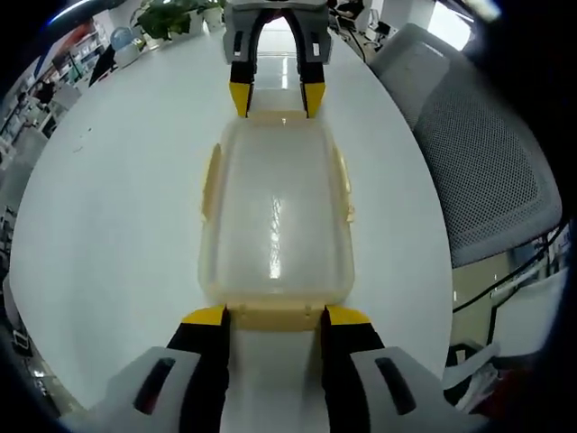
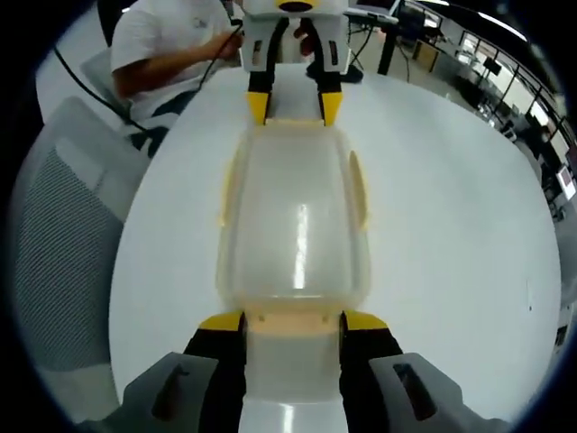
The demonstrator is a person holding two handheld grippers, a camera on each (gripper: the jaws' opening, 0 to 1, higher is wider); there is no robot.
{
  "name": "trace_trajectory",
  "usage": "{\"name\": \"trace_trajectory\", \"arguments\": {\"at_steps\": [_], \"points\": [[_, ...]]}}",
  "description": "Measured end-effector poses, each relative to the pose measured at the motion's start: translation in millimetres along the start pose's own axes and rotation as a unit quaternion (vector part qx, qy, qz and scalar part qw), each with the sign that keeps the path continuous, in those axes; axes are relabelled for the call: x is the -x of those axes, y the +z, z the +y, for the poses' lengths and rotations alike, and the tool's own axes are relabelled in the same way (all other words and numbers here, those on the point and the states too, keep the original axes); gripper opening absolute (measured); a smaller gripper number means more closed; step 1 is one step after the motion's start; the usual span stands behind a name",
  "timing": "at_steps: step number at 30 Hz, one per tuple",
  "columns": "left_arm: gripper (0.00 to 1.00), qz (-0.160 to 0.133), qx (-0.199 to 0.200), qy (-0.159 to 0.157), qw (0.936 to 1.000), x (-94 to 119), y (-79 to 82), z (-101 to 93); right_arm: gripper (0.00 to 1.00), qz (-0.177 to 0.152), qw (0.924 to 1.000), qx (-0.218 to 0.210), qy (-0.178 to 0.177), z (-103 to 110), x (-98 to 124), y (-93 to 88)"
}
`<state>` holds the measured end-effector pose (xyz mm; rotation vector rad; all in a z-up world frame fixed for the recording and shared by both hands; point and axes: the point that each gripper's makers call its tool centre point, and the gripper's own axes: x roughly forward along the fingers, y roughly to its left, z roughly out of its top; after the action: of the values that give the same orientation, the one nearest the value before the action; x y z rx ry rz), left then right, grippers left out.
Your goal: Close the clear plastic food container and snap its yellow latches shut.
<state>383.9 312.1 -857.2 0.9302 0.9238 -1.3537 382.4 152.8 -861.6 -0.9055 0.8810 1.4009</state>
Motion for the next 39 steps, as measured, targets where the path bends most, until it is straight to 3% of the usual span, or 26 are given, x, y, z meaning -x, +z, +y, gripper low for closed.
{"name": "trace_trajectory", "arguments": {"at_steps": [16, 24, 31, 39], "points": [[0.38, 0.005, 0.004, 0.001, 1.0, -2, -1.0, 1.6, 0.38, -0.004, 1.0, -0.003, 0.0, -1, 0, 0.1], [0.38, -0.018, 0.01, 0.004, 0.9998, 0, -1.7, 1.8, 0.38, -0.006, 0.9999, -0.009, -0.004, -4, 0, 0.5], [0.38, -0.005, 0.008, 0.011, 0.9999, -1, -0.5, 1.8, 0.38, -0.006, 1.0, -0.004, -0.004, -3, 1, -0.2], [0.38, -0.008, 0.017, -0.008, 0.9998, 9, 10.8, -3.9, 0.38, -0.014, 0.9999, -0.005, 0.008, 0, 10, -3.8]]}}
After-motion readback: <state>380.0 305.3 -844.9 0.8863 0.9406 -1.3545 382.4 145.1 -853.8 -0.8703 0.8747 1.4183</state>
